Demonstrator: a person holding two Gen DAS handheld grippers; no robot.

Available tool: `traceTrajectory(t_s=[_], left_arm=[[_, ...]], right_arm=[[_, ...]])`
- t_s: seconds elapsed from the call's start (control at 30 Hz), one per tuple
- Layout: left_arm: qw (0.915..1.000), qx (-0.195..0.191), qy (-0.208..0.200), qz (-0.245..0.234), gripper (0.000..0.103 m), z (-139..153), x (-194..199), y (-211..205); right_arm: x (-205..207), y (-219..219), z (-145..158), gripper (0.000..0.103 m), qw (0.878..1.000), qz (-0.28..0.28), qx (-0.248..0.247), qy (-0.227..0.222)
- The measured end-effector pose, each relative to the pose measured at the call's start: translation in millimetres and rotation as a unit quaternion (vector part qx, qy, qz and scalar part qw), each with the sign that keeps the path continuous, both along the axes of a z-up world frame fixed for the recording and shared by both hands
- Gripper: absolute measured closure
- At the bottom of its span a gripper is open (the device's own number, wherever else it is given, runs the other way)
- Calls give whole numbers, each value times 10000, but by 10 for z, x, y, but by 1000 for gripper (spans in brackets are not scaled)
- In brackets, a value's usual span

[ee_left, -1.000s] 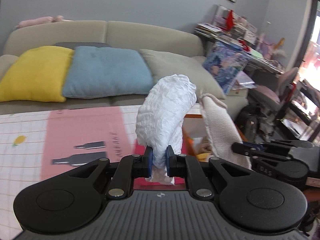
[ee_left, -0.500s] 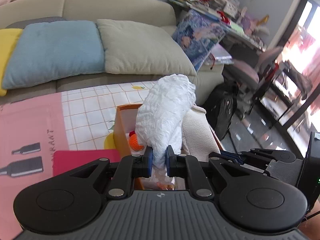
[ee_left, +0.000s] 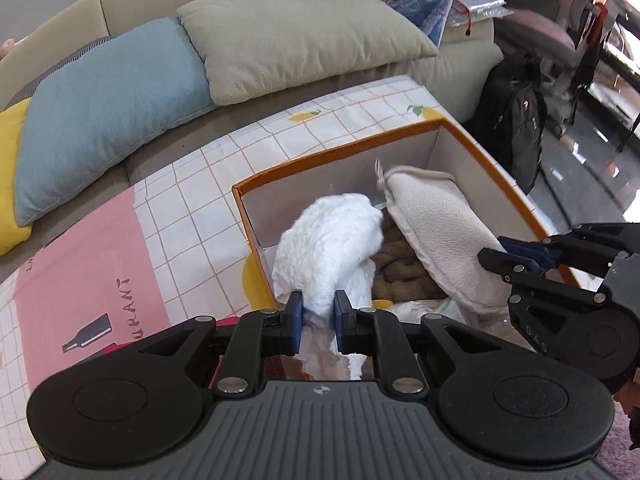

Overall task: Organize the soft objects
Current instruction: 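Lower the white cloth and beige mitt into the orange box and open both tools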

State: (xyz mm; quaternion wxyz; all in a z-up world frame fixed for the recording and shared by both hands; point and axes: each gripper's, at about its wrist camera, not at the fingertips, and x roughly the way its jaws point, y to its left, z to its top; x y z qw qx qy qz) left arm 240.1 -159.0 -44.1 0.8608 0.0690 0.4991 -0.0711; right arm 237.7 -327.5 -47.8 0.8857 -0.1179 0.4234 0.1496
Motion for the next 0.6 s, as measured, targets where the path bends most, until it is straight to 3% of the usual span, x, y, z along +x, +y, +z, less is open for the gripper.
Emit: traceTrajectory(t_s=[0.13,0.23,0.3,0.53,0.6], left_arm=[[10000,0,8,-14,81,14,22,-29],[9999,-100,37,-65,66,27,20,-37],[9997,-170,-24,-172,50,57,-4,-43],[9980,-513,-316,-214,45,264,-87,49],[9964,-669,-484,-183,51,362,-120,108]], right_arm=[[-19,39,4,83,9999,51,72,-102],[-33,61,43,75,9998,46,120,-136],[-49,59,83,66,9996,31,175,-196],[-149,71,268,53,9988,-1,199,-448],[-182,71,337,54,9982,-13,314,-518]])
